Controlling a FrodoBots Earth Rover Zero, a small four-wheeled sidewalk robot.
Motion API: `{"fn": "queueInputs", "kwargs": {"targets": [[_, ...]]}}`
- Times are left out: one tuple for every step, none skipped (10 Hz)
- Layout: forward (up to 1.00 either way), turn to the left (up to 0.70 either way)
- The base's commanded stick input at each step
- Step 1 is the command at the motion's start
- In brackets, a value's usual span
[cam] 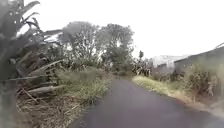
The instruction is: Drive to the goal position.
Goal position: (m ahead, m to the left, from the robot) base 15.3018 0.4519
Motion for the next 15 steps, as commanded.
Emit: {"fn": "queueInputs", "kwargs": {"targets": [[0.85, 0.0], [0.85, 0.0], [0.85, 0.0], [0.85, 0.0], [0.85, 0.0], [0.85, 0.0], [0.85, 0.0], [0.85, 0.0], [0.85, 0.0], [0.85, 0.0], [0.85, 0.0], [0.85, 0.0], [0.85, 0.0], [0.85, 0.0], [0.85, 0.0]]}}
